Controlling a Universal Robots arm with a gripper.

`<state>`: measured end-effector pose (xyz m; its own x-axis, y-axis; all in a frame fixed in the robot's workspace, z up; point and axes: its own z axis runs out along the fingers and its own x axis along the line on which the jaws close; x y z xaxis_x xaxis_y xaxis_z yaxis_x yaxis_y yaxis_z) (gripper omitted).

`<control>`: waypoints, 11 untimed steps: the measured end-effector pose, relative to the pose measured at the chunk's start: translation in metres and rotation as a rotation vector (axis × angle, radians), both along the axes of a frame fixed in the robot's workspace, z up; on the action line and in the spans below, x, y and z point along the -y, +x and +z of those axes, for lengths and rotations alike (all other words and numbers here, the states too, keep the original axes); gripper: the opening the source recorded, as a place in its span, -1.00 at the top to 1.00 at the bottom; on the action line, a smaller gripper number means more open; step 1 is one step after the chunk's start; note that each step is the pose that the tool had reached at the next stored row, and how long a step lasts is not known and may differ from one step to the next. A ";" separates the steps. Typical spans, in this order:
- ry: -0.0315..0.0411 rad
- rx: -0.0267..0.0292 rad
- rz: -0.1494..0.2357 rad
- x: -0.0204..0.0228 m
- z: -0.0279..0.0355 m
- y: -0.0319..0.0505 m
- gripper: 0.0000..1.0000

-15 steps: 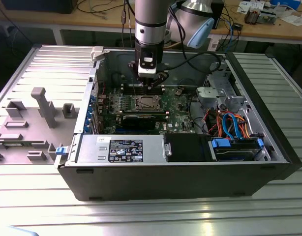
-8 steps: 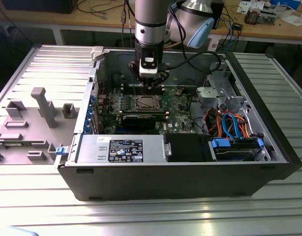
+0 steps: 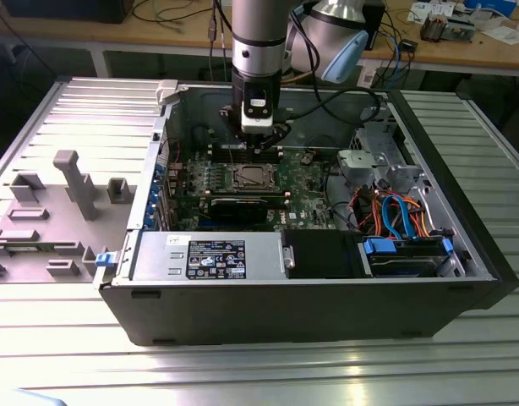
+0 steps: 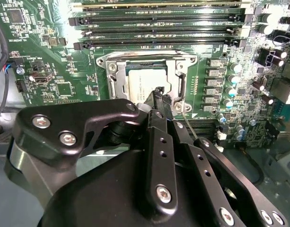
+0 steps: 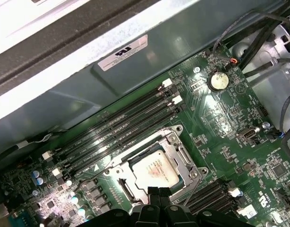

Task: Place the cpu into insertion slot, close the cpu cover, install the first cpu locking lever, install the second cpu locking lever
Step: 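Install the first cpu locking lever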

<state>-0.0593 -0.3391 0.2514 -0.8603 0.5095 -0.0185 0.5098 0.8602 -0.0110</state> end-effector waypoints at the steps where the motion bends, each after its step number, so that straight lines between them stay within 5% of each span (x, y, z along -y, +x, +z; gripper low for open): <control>1: 0.0000 0.0000 0.004 0.0000 0.0000 0.0000 0.79; 11: 0.0000 0.0000 0.032 0.0000 0.0000 0.0000 0.79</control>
